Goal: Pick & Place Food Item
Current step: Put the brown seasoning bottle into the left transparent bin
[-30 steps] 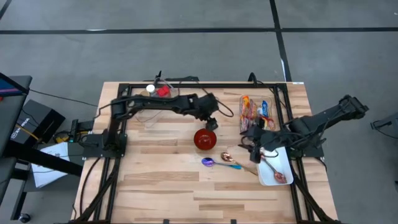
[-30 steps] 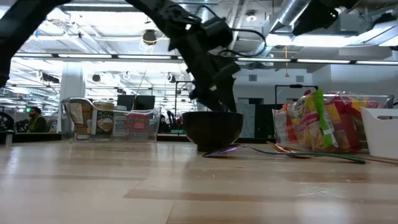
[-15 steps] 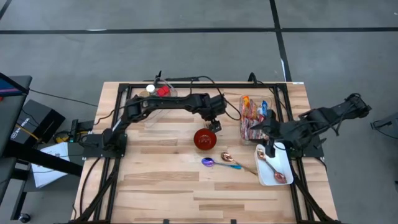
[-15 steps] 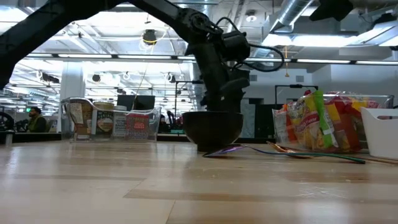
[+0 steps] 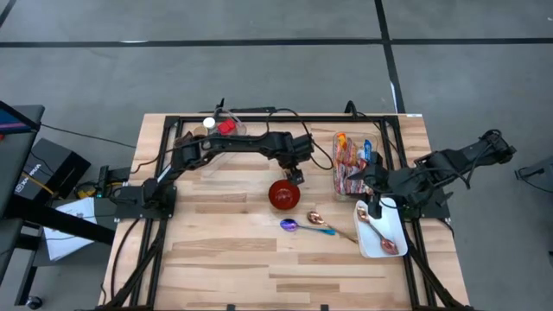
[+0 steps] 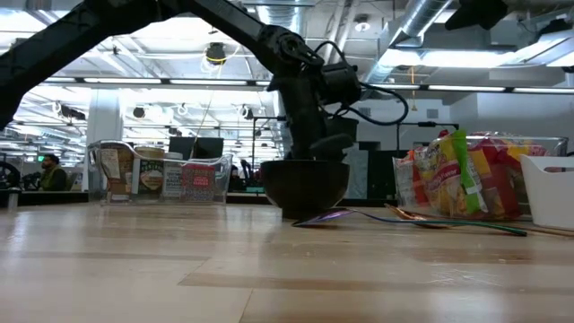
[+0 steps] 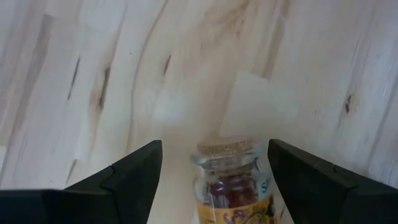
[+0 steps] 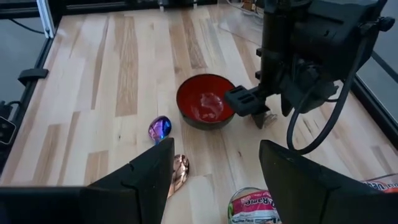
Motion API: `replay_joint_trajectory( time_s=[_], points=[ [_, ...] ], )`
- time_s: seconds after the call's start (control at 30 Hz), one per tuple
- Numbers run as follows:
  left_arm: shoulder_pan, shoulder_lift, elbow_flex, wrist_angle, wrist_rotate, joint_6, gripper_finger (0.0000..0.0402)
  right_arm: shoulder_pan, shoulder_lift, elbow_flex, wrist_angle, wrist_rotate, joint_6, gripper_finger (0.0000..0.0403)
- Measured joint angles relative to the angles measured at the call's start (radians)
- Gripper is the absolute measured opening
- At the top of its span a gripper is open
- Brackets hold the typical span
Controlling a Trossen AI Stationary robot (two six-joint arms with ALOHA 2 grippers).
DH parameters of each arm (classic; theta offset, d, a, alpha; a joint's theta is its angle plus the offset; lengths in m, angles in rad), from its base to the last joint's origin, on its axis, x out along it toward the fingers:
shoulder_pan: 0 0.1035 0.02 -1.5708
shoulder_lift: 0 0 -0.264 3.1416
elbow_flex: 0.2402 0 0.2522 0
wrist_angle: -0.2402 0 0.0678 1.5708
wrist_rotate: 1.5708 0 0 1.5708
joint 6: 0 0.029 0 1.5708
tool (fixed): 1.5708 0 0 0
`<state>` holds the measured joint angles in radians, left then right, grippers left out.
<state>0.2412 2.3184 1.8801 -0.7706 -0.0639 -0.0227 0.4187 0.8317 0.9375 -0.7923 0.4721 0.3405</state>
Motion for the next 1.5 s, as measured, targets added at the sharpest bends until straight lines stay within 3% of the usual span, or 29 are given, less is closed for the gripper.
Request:
replay_joint_trajectory(
  time_s=[0.4,0.63,0.77,1.0,1.2,1.37,1.5],
  points=[
    [0.025,-0.001,0.000,-0.018,0.011,0.000,0.0274,0.000,0.000,0.000,0.007,0.000,0.000,0.0230],
    [0.059,-0.002,0.000,-0.005,0.046,-0.042,0.0211,0.000,0.000,0.000,0.007,0.000,0.008,0.0230],
    [0.076,-0.002,0.000,-0.006,0.121,-0.052,0.0176,0.000,0.000,0.000,0.007,-0.001,0.008,0.0230],
    [0.086,-0.009,-0.001,0.003,0.091,-0.038,0.0125,0.000,0.000,0.000,0.007,-0.001,0.008,0.0230],
    [0.088,-0.020,-0.001,-0.038,0.003,0.049,0.0141,0.000,0.000,0.000,0.007,-0.001,0.008,0.0230],
    [0.086,-0.107,-0.002,-0.130,-0.089,0.272,0.0189,0.001,0.000,0.000,0.007,-0.002,0.024,0.0230],
    [0.086,-0.225,-0.043,-0.104,-0.124,0.480,0.0230,0.017,0.000,0.000,0.007,-0.002,0.035,0.0230]
  ],
)
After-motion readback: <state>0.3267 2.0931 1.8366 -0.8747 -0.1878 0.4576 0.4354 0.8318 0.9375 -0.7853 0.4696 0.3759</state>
